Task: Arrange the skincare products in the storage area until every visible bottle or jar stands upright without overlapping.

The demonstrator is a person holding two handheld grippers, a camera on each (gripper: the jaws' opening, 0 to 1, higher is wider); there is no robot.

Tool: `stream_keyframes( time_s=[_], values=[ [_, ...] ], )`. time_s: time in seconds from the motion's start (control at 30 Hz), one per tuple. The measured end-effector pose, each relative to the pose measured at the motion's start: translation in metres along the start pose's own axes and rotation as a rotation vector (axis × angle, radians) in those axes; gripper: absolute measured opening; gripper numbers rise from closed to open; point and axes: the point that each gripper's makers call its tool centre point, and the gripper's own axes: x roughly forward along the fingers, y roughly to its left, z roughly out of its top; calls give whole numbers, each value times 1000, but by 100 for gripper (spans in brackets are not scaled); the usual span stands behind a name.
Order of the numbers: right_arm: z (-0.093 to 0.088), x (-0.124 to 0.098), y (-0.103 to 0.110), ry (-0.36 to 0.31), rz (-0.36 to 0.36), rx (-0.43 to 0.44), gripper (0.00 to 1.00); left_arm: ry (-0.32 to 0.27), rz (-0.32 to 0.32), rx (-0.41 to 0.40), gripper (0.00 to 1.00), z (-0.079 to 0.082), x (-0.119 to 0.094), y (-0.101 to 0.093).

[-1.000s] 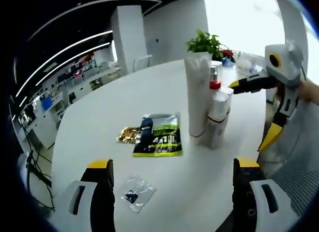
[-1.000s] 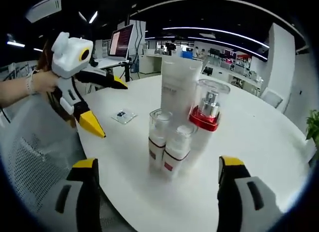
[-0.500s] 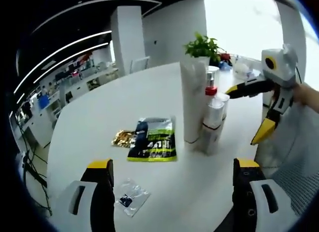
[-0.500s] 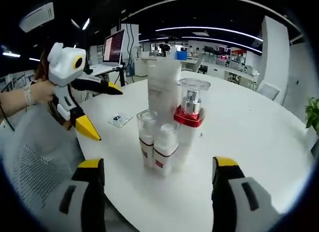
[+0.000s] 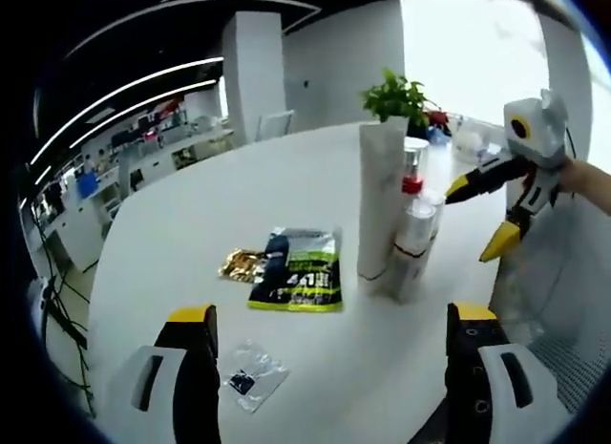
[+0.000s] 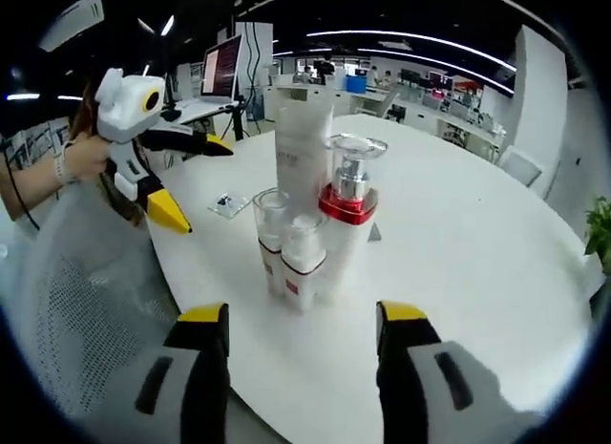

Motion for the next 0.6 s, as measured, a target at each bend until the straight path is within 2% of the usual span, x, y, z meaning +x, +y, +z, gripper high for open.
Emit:
stream_keyframes(
  time_s=[0.07, 0.13, 0.23, 0.3, 0.43, 0.6],
  values=[
    [4, -2, -1, 8, 11, 1, 53, 30, 13, -37, 97, -5, -1, 3],
    [5, -3, -1, 30, 27, 5, 53, 39, 3, -55, 97, -7, 0, 5],
    [9, -7, -4, 54, 27, 5, 49, 31, -13, -64, 97, -1, -2, 6],
    [13, -11, -7, 61, 20, 15, 48, 21, -24, -50, 97, 4, -3, 9],
    [19, -18, -12, 87, 15, 18, 45, 32, -42, -18, 97, 3, 1, 19],
    [36, -34, -26, 95, -7, 18, 41, 40, -71, 15, 97, 3, 9, 28]
  ],
)
